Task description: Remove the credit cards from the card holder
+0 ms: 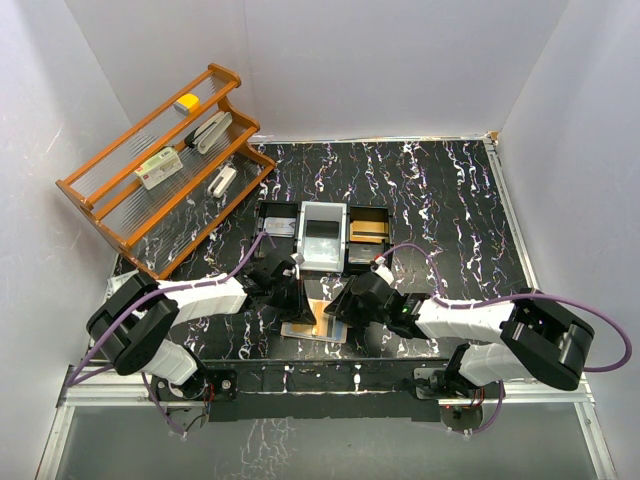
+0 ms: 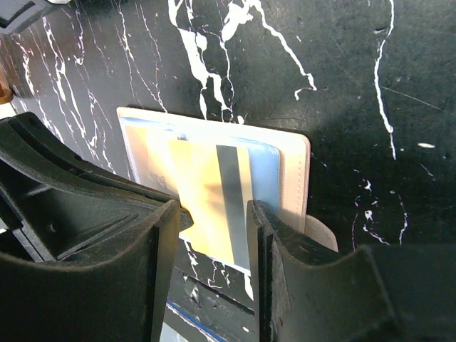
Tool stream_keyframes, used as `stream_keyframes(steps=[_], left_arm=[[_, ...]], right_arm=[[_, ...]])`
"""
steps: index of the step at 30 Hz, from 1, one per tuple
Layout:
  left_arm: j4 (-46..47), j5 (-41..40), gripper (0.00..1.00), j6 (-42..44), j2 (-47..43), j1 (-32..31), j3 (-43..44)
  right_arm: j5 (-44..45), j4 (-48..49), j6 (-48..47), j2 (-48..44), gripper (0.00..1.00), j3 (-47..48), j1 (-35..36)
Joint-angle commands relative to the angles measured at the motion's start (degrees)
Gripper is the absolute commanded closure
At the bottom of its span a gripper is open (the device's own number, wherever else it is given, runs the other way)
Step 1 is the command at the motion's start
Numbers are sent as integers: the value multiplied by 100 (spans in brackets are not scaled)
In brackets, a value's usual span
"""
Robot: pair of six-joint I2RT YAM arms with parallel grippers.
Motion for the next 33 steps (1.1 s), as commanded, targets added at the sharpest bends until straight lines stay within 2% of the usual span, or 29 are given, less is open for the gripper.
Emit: stream_keyframes(steps=[1,8,12,17,19,20,23,29,31,33], left_arm=[[-354,-198,100,92,-236,-25,85],[-26,42,100,19,-41,-19,192],[116,161,100,-28,63,-22,203],[-77,34,100,106,-71,-21,175],[-54,25,100,22,-153,-18,80],[67,57,100,11,-154,-17,44],[134,56,100,-34,-124,-17,8],[110,41,100,-38,-134,-12,-49],[179,84,100,-104,-50,-19,-36],[255,93,100,-141,-7,-19,-41]], right_arm=[[209,-1193,-249,54,58,8,17],[212,-1646,-652,-187,57,510,19],[257,-1230,-587,-797,49,437,19],[681,-1186,-389,-1404,32,152,-5],[753,-1216,-276,-1602,9,77,-34],[705,-1111,-335,-1715,3,48,-53],[515,-441,-599,-2043,2,-177,-60],[-406,1709,-835,-2282,2,-1262,-218],[-422,1883,-500,-2240,2,-1414,-228],[-341,1472,-124,-2248,2,-1446,-233]])
